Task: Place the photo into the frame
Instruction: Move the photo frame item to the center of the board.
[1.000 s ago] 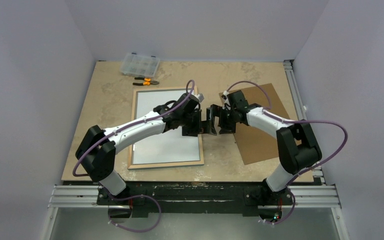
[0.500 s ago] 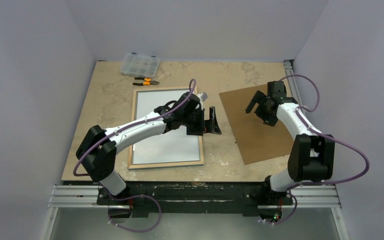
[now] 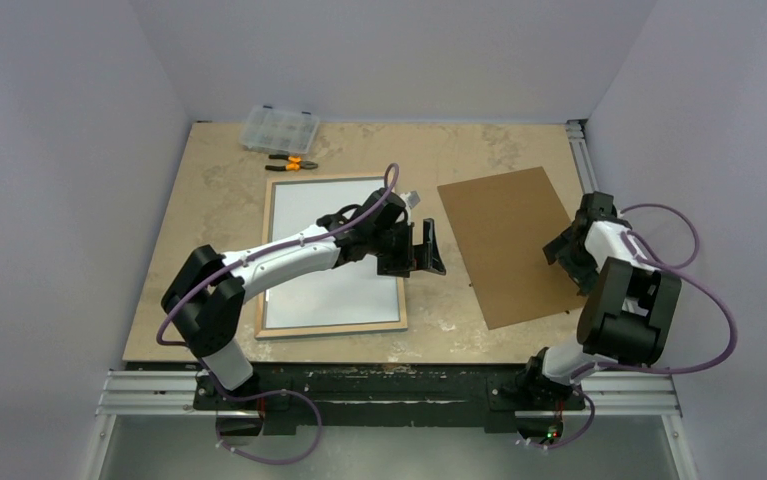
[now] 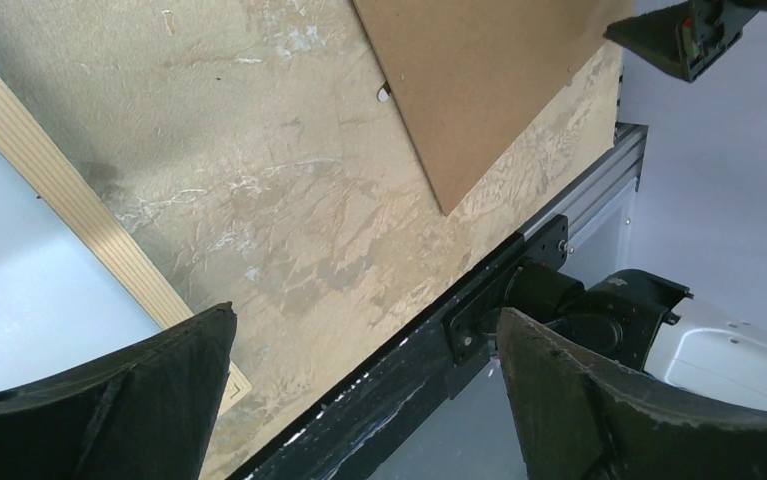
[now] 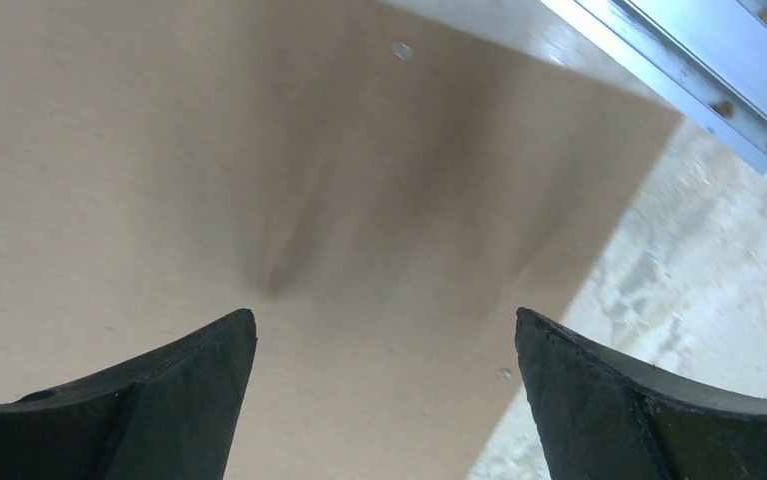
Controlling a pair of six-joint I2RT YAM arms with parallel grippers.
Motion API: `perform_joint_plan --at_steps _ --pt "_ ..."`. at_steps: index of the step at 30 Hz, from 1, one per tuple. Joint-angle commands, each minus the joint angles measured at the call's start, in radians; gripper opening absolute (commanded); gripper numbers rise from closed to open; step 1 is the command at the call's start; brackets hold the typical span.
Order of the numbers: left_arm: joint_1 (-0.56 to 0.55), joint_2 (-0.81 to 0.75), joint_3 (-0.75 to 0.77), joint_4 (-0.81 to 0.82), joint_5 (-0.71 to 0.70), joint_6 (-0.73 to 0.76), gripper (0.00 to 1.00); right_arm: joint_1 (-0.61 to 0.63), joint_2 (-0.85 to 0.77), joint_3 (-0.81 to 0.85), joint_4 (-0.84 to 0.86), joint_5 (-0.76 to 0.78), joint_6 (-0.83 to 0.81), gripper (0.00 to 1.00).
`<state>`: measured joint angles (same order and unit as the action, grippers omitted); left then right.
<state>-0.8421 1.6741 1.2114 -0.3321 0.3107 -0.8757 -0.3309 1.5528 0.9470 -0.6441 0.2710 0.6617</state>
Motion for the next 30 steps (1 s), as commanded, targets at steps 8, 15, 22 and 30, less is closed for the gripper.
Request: perform_joint_plan --at_steps 8,15,22,30 --pt "-0.008 0.014 0.025 0.038 0.017 -0.011 0.99 -0.009 -0.149 -0.062 -0.082 0.159 0.081 0.98" --pt "-0.010 0.018 0.022 0.053 0.034 -0.013 0.99 -0.009 -0.163 -0.146 -0.087 0.184 0.129 0.98" --pt "-0.009 -0.001 -0.001 0.059 0.040 -0.007 0.98 -0.015 -0.367 -0.339 0.120 -0.017 0.118 0.94" --pt "-0.010 -0.014 0.012 0.048 0.031 0.003 0.98 -0.012 -0.364 -0.418 0.225 -0.232 0.058 0.91"
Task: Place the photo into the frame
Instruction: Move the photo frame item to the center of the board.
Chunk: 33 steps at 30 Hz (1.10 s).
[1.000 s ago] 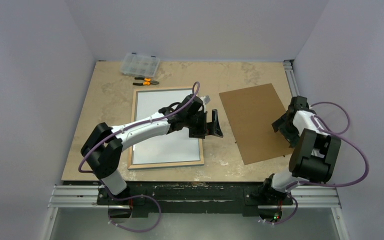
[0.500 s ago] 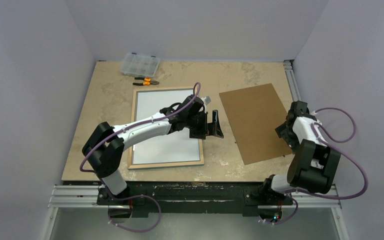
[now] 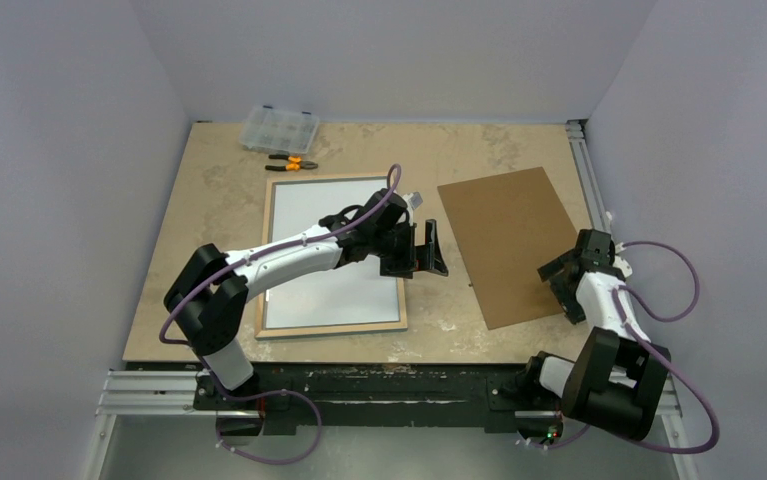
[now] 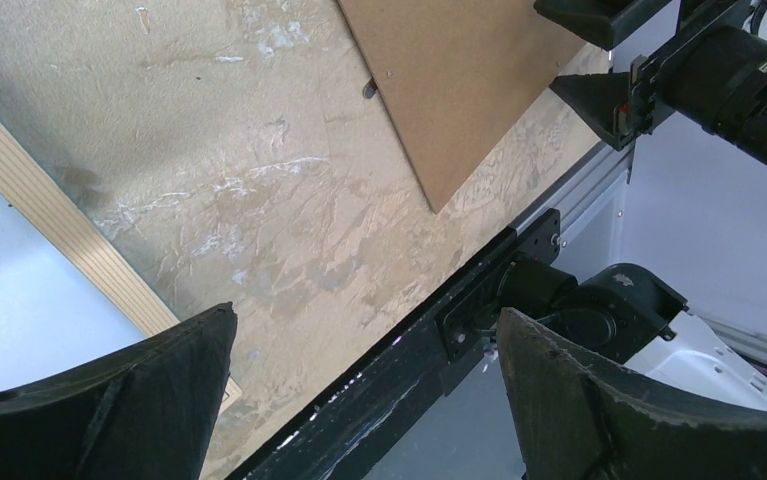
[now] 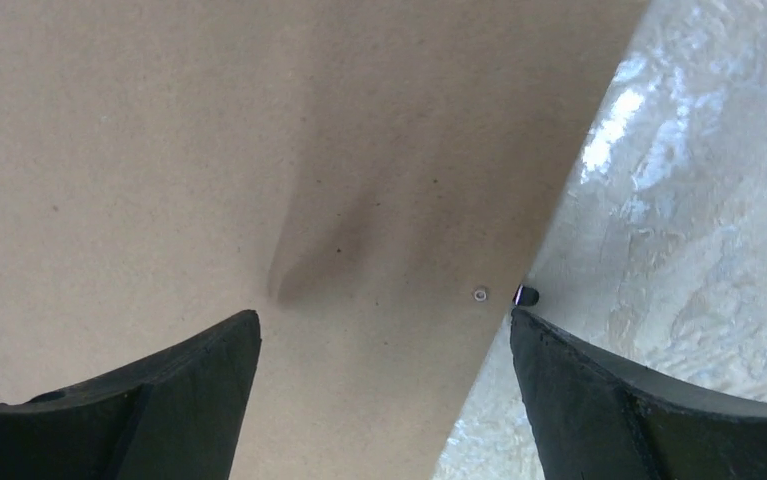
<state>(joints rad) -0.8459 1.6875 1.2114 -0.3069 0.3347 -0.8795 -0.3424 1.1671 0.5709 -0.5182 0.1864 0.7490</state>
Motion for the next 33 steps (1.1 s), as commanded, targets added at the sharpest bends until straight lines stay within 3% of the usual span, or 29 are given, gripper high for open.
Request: perform_joint_plan --at_steps 1,8,16,19,23,27,33 --pt "-0.006 -0.028 0.015 0.020 0.006 0.008 0.98 0.000 0.035 -0.061 0.124 -0.194 -0.026 0.91" --pt "-0.006 -0.029 0.019 0.006 -0.006 0.015 0.98 0.088 0.137 -0.189 0.361 -0.501 0.004 0.95" --pt "-0.004 -0.027 0.020 -0.005 -0.017 0.017 0.99 0.401 0.270 -0.109 0.433 -0.498 0.046 0.97" --pt "-0.004 -0.030 0.020 -0.012 -0.027 0.019 0.99 0.444 0.262 -0.062 0.408 -0.499 0.017 0.97" --pt "0.014 -0.029 0.022 -0.016 -0.030 0.021 0.99 0.444 0.170 0.000 0.367 -0.500 -0.055 0.97" --pt "0.054 -0.024 0.024 -0.010 -0.020 0.020 0.99 0.418 0.122 0.137 0.234 -0.353 -0.145 0.98" --pt "0.101 0.036 0.071 0.048 0.013 -0.011 0.99 0.165 0.241 0.306 0.134 -0.302 -0.239 0.98"
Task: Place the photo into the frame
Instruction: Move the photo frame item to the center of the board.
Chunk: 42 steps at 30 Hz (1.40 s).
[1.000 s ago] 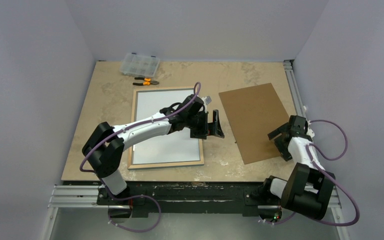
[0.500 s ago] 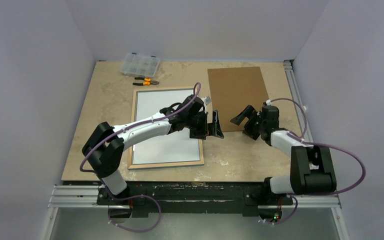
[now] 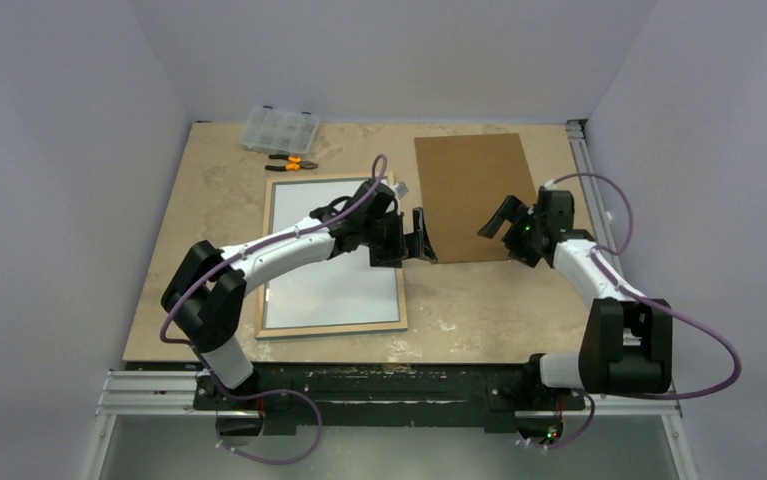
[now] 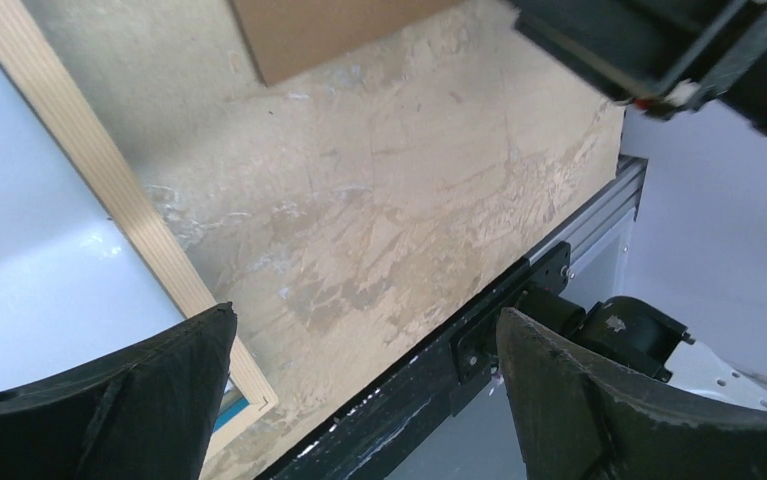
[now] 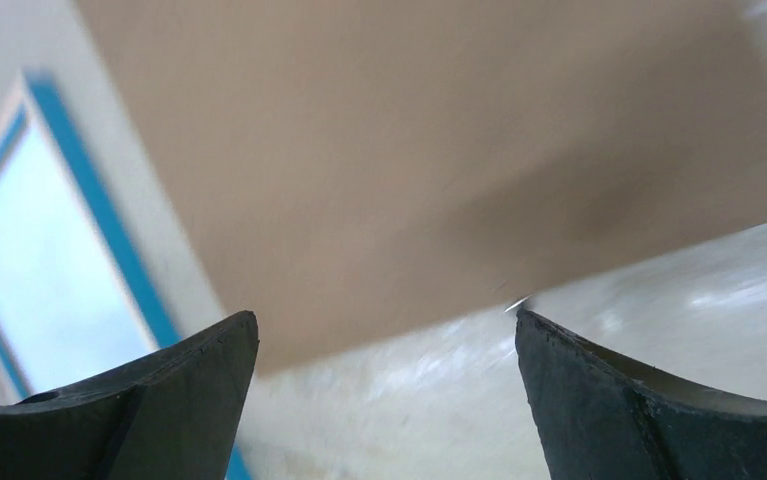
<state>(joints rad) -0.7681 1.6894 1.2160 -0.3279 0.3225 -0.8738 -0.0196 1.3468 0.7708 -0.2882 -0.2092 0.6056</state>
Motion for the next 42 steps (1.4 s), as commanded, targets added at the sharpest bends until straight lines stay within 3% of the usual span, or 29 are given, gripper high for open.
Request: perform_joint_plan --at_steps 1,5,13,19,30,42 --pt "0.024 0.055 0.087 0.066 0.017 -0.021 0.98 -0.193 0.089 0.131 -0.118 0.133 -0.099 0.99" --pt "0.020 0.145 0.165 0.036 -0.032 -0.043 0.98 -0.307 0.162 0.174 -0.127 0.176 -0.055 0.98" --pt "0.023 0.256 0.264 0.026 -0.101 -0.043 0.98 -0.327 0.252 0.239 -0.117 0.269 -0.015 0.98" --pt "0.024 0.344 0.360 -0.022 -0.132 -0.034 0.97 -0.343 0.346 0.267 -0.076 0.214 -0.021 0.98" --pt "0.029 0.547 0.554 -0.095 -0.110 -0.043 0.96 -0.354 0.437 0.208 0.017 -0.042 -0.020 0.97" --pt "0.033 0.572 0.552 -0.038 -0.016 -0.059 0.94 -0.290 0.388 0.051 0.067 -0.189 -0.041 0.95"
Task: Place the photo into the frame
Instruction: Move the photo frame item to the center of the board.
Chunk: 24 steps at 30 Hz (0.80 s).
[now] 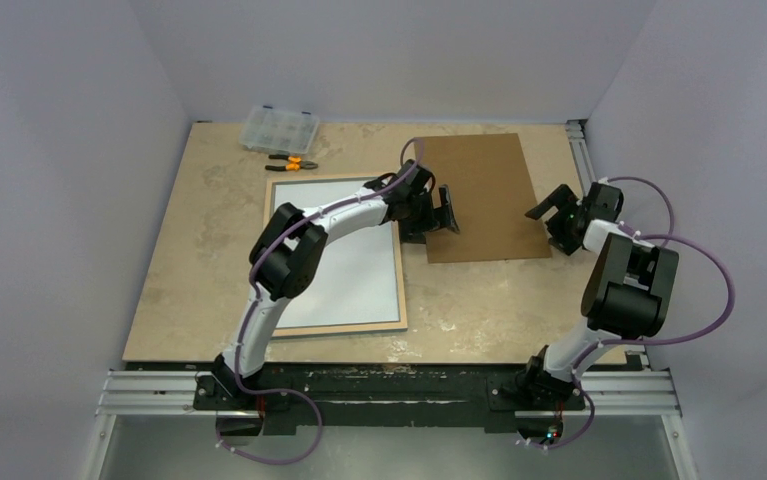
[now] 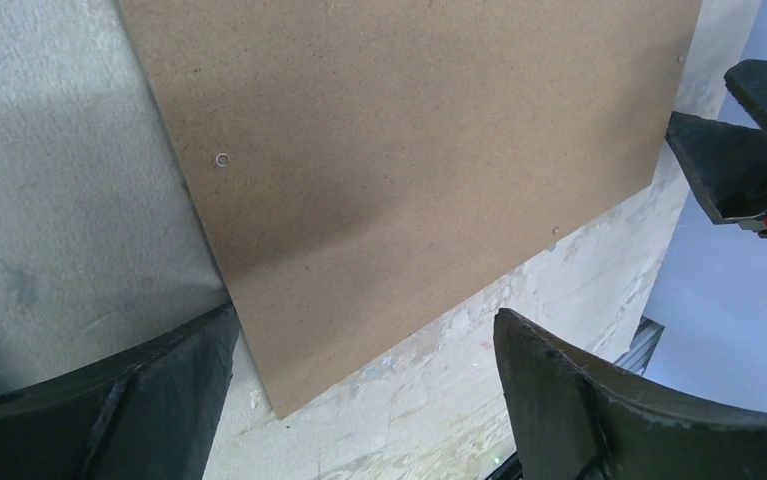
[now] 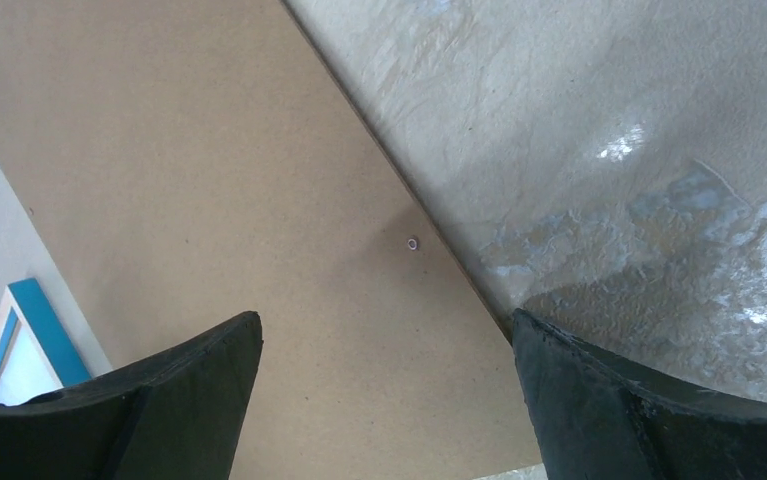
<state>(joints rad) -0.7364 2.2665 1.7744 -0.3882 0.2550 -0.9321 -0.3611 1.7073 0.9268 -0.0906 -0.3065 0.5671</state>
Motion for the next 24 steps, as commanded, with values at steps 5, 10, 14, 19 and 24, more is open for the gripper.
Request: perform_joint_plan --at_steps 5,10,14,19,24 --pt "0.002 -0.081 -0.058 0.059 0.072 0.020 0.94 0.052 -0.045 -0.174 -0.153 -0.132 -0.036 0.95" --pt "0.002 -0.164 -0.087 0.079 0.112 0.040 0.93 0.071 -0.102 -0.256 -0.158 -0.184 -0.044 0.94" --pt "-0.004 -0.236 -0.092 0.033 0.111 0.068 0.92 0.098 -0.125 -0.283 -0.176 -0.198 -0.063 0.94" --pt "-0.009 -0.362 -0.165 0.004 0.123 0.089 0.92 0.153 -0.152 -0.289 -0.199 -0.232 -0.073 0.94" --pt "-0.014 -0.540 -0.330 -0.029 0.080 0.080 0.92 0.259 -0.189 -0.301 -0.193 -0.273 -0.032 0.93"
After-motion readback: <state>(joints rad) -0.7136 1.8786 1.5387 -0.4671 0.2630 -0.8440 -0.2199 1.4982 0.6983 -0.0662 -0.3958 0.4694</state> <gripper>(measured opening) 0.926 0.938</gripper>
